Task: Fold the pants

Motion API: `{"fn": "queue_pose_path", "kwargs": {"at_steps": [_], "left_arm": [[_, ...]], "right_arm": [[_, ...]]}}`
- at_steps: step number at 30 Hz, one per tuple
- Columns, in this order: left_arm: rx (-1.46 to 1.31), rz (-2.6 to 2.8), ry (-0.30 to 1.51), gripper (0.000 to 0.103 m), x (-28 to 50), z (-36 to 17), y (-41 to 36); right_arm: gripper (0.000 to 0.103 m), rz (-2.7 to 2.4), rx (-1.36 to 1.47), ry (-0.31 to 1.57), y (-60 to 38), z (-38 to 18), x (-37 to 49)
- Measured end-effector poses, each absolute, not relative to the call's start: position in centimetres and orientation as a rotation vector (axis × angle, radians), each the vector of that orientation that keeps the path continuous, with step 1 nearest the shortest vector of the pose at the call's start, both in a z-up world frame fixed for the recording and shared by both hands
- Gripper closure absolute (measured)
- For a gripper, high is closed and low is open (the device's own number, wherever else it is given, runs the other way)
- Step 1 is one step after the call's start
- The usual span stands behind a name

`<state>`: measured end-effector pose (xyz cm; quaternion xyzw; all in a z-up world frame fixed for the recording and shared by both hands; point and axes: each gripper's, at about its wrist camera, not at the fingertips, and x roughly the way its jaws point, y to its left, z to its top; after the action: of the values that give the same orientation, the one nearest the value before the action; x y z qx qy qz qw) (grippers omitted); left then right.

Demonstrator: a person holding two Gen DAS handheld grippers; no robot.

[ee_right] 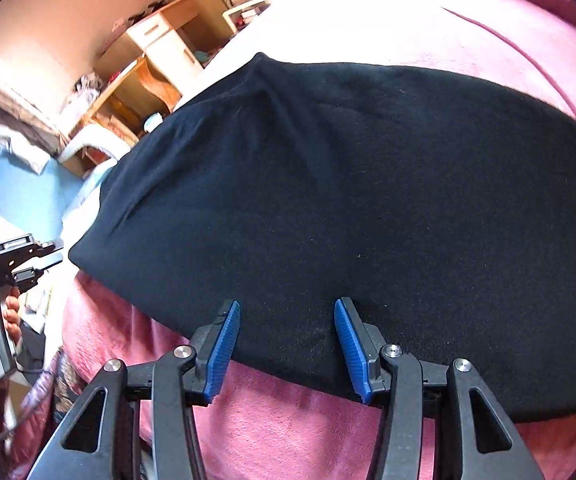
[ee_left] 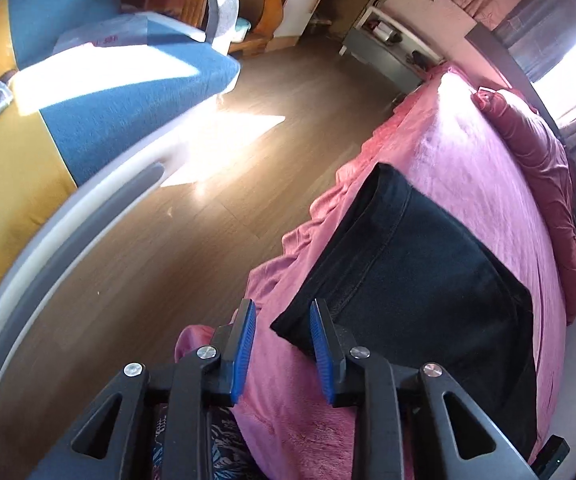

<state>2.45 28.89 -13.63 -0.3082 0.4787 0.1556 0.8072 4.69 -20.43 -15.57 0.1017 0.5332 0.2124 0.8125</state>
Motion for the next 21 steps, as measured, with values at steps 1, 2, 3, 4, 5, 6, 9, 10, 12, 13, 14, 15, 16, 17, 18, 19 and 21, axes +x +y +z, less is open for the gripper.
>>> {"fn": "queue_pose_path", "kwargs": {"at_steps": [1, 2, 3, 4, 5, 6, 9, 10, 12, 13, 14, 15, 16, 17, 18, 19, 21], "left_arm": [[-0.646, 0.318, 0.99, 0.074, 2.3, -12.7, 28.3], [-0.627, 0.291, 0.96, 0.074, 2.3, -11.8, 27.5], [-0.603, 0.252, 0.938, 0.074, 2.5, -11.0, 26.4], [-0.578, 0.206, 0.922, 0.074, 2.7, -10.3, 25.3], [-0.556, 0.157, 0.912, 0.073, 3.0, -9.9, 23.9], [-0.537, 0.102, 0.909, 0.073, 3.4, -9.7, 22.4], [-0.459, -0.053, 0.953, 0.073, 4.6, -10.1, 17.2], [-0.445, -0.102, 0.968, 0.073, 4.8, -10.3, 15.6], [-0.408, -0.207, 0.992, 0.073, 5.2, -10.8, 12.5], [-0.376, -0.239, 1.001, 0.073, 5.3, -10.9, 10.8], [-0.348, -0.264, 1.009, 0.073, 5.4, -11.1, 9.5], [-0.329, -0.293, 1.018, 0.073, 5.6, -11.4, 8.3], [-0.319, -0.319, 1.025, 0.073, 5.8, -11.6, 7.2], [-0.307, -0.335, 1.038, 0.073, 5.9, -11.9, 6.3], [-0.295, -0.348, 1.052, 0.073, 6.1, -12.2, 5.6], [-0.288, -0.364, 1.063, 0.073, 6.1, -12.5, 5.0], [-0.271, -0.38, 1.088, 0.073, 5.8, -13.2, 4.1]], "right_arm": [[0.052, 0.457, 0.235, 1.135, -20.7, -15.7, 4.7], [0.052, 0.46, 0.251, 1.132, -20.9, -15.7, 4.7], [0.052, 0.463, 0.266, 1.129, -21.2, -15.8, 4.6], [0.052, 0.465, 0.282, 1.128, -21.4, -15.8, 4.5], [0.052, 0.467, 0.296, 1.128, -21.5, -15.9, 4.5], [0.052, 0.47, 0.307, 1.13, -21.9, -15.7, 4.4], [0.053, 0.469, 0.35, 1.127, -23.3, -14.9, 4.6], [0.053, 0.462, 0.358, 1.11, -23.8, -14.3, 4.7], [0.055, 0.451, 0.365, 1.087, -24.6, -13.2, 4.9], [0.059, 0.443, 0.369, 1.076, -25.0, -12.7, 5.1], [0.063, 0.433, 0.365, 1.062, -25.4, -12.3, 5.6], [0.064, 0.422, 0.358, 1.055, -25.5, -11.9, 6.2], [0.068, 0.402, 0.351, 1.05, -25.7, -11.6, 6.9], [0.071, 0.39, 0.347, 1.048, -25.8, -11.2, 7.6], [0.071, 0.387, 0.344, 1.046, -25.5, -10.9, 8.5], [0.071, 0.379, 0.334, 1.042, -25.3, -10.7, 9.4], [0.071, 0.356, 0.312, 1.047, -24.7, -10.6, 11.1]]}}
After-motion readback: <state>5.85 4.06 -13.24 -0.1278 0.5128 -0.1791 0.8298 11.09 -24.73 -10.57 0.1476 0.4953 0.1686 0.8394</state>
